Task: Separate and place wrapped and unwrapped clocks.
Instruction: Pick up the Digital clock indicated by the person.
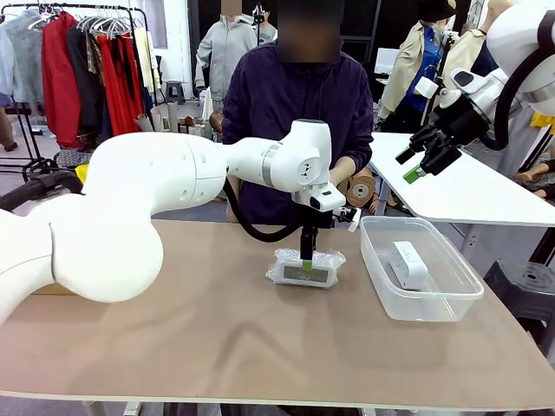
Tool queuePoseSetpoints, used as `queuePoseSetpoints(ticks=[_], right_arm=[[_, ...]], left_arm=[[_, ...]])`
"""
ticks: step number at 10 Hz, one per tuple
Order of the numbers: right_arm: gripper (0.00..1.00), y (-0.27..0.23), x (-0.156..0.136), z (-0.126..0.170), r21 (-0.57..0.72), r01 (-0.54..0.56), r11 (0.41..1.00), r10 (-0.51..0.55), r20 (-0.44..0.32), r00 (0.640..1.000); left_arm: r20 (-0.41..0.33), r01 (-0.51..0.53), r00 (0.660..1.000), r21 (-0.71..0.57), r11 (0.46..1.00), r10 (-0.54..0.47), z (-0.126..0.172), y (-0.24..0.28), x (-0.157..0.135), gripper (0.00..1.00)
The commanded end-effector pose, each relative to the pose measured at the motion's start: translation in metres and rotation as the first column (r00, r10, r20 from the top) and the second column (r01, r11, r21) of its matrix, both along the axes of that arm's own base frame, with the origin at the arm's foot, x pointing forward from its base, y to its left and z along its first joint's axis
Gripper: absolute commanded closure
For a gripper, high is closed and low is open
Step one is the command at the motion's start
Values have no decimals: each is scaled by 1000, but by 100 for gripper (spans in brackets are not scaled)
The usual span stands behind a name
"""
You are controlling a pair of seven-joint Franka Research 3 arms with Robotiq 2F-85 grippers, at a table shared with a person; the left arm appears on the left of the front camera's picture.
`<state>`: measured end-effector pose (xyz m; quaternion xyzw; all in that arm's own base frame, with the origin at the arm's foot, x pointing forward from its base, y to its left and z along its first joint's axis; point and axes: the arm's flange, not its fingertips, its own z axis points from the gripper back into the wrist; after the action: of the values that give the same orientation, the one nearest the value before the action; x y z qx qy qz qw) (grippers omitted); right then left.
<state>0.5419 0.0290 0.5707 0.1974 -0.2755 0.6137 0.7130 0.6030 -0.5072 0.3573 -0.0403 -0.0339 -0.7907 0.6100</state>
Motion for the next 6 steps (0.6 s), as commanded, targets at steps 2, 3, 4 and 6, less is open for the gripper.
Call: queuePoseSetpoints(ticks=[2, 3, 4, 6], right_arm=[[0, 0, 1, 2, 2, -3, 1000, 3, 3, 1000], [0, 0, 1, 2, 2, -3, 1000, 3, 3, 1000], [0, 0, 1, 2, 2, -3, 1000, 3, 3, 1000], [0, 0, 1, 2, 2, -3, 1000, 3, 3, 1000]], left_arm=[[34, -47, 998, 49, 998, 45, -6, -11, 11, 0], [27, -46, 999, 51, 998, 45, -10, -9, 11, 0], [26, -48, 999, 53, 997, 46, -12, -8, 11, 0], [31, 13, 999, 65, 998, -15, -9, -2, 12, 19]])
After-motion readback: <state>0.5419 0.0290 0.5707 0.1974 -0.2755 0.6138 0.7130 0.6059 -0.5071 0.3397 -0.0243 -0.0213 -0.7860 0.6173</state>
